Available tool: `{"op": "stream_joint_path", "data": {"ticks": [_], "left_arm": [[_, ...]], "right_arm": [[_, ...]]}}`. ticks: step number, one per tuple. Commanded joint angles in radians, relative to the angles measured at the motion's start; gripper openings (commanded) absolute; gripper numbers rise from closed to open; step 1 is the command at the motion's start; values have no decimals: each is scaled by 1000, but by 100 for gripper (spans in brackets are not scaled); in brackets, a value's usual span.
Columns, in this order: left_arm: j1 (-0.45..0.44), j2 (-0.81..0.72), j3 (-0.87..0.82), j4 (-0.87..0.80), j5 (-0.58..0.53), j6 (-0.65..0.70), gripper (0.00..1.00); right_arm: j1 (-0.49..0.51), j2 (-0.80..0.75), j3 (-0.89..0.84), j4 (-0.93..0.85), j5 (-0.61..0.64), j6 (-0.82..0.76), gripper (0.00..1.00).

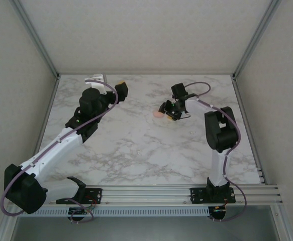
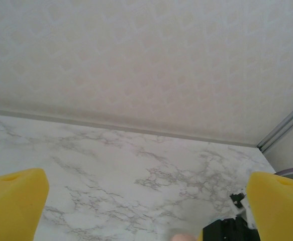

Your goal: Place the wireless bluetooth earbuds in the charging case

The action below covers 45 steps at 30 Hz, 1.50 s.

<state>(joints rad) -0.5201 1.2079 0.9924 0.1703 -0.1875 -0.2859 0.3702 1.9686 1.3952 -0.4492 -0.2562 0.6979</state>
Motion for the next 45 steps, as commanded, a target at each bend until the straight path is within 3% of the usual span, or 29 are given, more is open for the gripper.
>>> {"op": "stream_joint_path", "data": {"ticks": [1, 4, 7, 10, 14, 21, 28, 32, 37, 45], "left_arm": [[8, 6, 41, -3, 58, -6, 100], [8, 10, 42, -6, 77, -6, 100], [8, 24, 49, -8, 101, -12, 100], [8, 40, 55, 5, 140, -18, 100], [8, 51, 74, -4, 172, -29, 100], [8, 51, 71, -18, 178, -33, 100], [8, 61, 86, -28, 183, -30, 100], [8, 68, 94, -33, 188, -30, 100], [8, 81, 95, -27, 195, -37, 100], [8, 84, 98, -34, 187, -32, 100]], "right_arm": [[-37, -169, -52, -96, 147, -98, 53], [-140, -286, -130, -110, 217, -150, 54], [-315, -327, -170, -121, 158, -193, 54], [-465, -297, -176, -119, 98, -245, 54], [-591, -225, -137, -178, 76, -241, 53], [-605, -77, -34, -315, 101, -298, 54], [-606, -22, 7, -292, 17, -402, 55], [-605, -7, 34, -283, 57, -493, 56], [-605, 60, 74, -281, -56, -532, 54], [-586, -2, -27, -273, -100, -514, 54]]}}
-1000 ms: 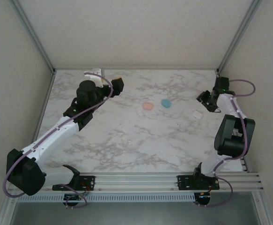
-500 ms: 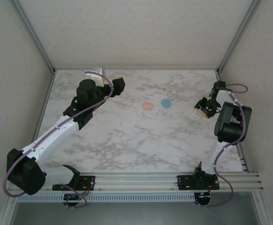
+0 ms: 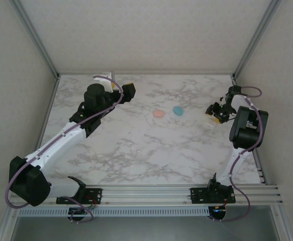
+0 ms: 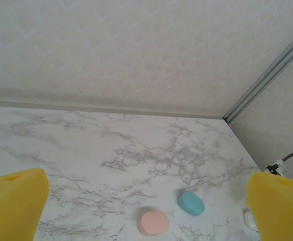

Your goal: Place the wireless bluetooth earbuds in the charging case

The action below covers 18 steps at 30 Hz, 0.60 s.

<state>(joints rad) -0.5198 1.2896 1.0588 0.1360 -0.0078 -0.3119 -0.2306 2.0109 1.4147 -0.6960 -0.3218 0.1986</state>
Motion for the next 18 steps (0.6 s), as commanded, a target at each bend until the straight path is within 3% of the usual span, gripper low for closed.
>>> {"op": "stream_joint_path", "data": {"ticks": [1, 6, 12, 18], "left_arm": [[7, 3, 32, 1, 8, -6, 100], [7, 12, 37, 3, 9, -3, 100], [7, 21, 47, -6, 12, 2, 100], [7, 24, 53, -6, 14, -3, 100]], "right_arm": [[22, -64, -68, -28, -34, -12, 54], [65, -147, -150, -27, -6, 4, 56], [141, -172, -173, -35, 201, -5, 65], [208, -125, -138, -91, 396, 43, 69]]}}
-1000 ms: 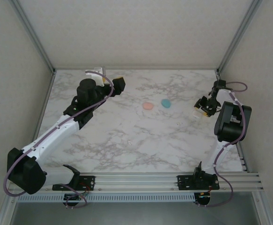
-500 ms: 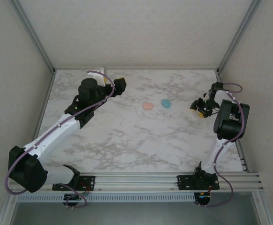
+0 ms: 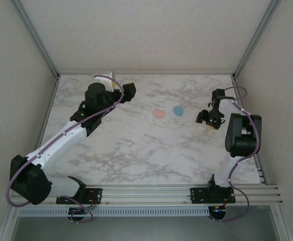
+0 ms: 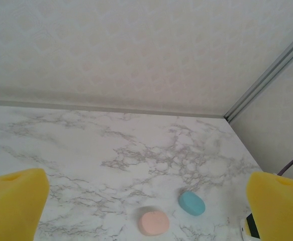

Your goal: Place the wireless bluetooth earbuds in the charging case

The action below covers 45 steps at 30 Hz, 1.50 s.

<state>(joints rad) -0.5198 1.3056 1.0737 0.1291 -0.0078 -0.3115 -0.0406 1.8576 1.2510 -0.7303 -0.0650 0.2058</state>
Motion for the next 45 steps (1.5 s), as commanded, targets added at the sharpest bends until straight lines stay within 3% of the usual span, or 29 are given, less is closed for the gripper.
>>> {"op": "stream_joint_path", "data": {"ticks": [1, 9, 29, 39, 45], "left_arm": [[7, 8, 37, 1, 12, -3, 100], [7, 6, 38, -8, 9, -1, 100], [7, 15, 43, -17, 15, -10, 100], [10, 92, 145, -124, 59, -64, 98], [16, 154, 224, -186, 127, -81, 97]], "right_arm": [[23, 35, 30, -60, 137, 54, 70], [55, 66, 23, -32, 133, 133, 68], [54, 78, 13, 56, 88, 70, 50], [79, -148, -46, 118, -15, -5, 48], [227, -295, -4, 131, -37, -120, 47]]}}
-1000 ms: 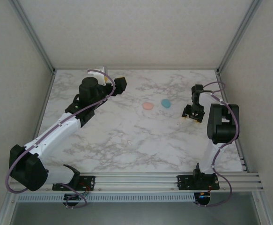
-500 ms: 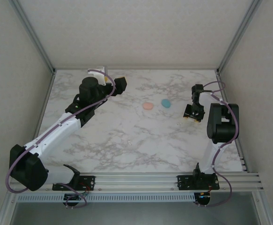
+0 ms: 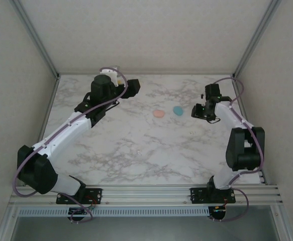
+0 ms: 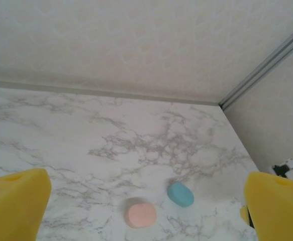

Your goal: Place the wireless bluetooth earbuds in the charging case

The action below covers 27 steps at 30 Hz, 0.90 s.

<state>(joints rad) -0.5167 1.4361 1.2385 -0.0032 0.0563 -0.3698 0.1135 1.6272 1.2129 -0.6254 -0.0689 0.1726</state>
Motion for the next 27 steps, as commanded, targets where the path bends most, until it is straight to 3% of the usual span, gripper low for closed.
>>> {"op": "stream_joint_path", "data": {"ticks": [1, 6, 11, 18, 27], "left_arm": [[16, 36, 79, -73, 89, -22, 95], [24, 96, 157, -128, 280, -5, 87], [24, 142, 204, -145, 474, 7, 80], [18, 180, 234, -136, 662, 2, 71], [-14, 225, 309, -277, 760, 81, 66]], "right_arm": [[113, -93, 39, 43, -27, -119, 47], [284, -196, 33, 151, -34, -331, 47], [385, -274, -6, 265, -82, -505, 45], [437, -339, -72, 395, -138, -627, 42], [448, -341, -71, 412, -136, -637, 41]]}}
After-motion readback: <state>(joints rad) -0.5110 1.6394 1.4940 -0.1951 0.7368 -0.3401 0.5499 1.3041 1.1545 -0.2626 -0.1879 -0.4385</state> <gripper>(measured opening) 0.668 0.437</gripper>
